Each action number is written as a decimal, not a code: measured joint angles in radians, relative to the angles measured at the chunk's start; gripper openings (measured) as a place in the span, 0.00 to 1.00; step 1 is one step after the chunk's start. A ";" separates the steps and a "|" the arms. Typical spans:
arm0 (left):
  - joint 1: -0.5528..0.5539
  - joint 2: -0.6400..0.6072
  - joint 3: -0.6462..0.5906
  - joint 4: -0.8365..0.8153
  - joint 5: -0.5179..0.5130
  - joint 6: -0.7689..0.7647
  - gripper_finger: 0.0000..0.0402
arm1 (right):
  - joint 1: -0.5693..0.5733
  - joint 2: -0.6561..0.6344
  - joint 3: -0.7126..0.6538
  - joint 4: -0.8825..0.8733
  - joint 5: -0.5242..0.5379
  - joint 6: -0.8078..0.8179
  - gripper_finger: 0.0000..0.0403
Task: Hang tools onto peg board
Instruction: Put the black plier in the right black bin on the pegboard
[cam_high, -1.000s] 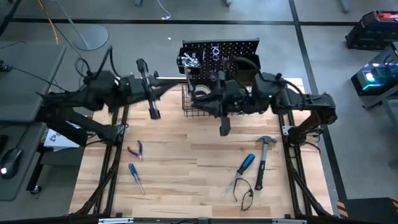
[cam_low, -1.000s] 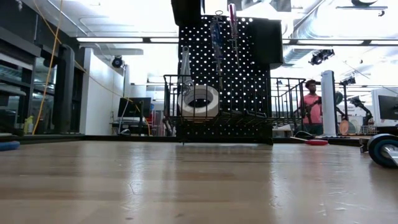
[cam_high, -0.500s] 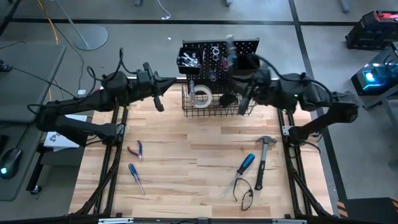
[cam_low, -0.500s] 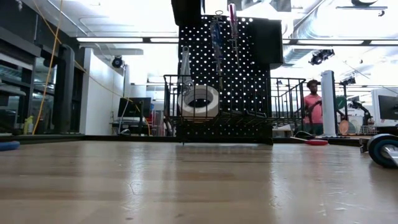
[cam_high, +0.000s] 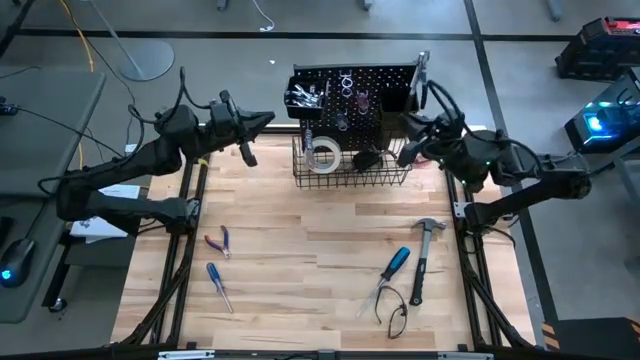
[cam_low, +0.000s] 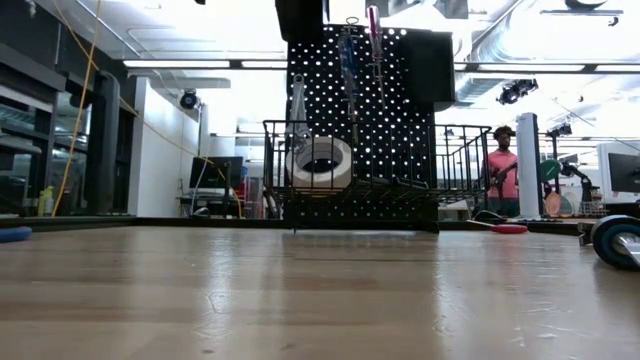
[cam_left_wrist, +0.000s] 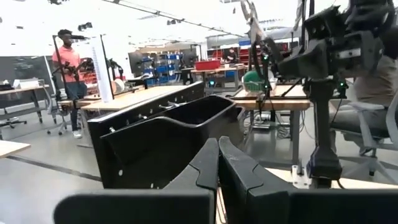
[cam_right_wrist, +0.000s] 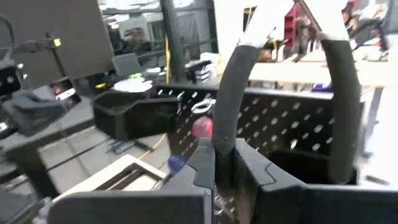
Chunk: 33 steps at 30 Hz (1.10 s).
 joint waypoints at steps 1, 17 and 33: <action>0.013 0.005 0.000 0.001 0.013 -0.001 0.00 | -0.011 0.001 0.000 0.015 0.000 -0.015 0.03; 0.111 0.130 0.000 0.090 -0.040 -0.085 0.00 | -0.244 0.023 0.018 -0.188 -0.399 -0.111 0.03; 0.189 0.057 0.000 -0.051 0.082 -0.050 0.00 | -0.123 0.043 0.169 -0.628 -0.410 -0.085 0.03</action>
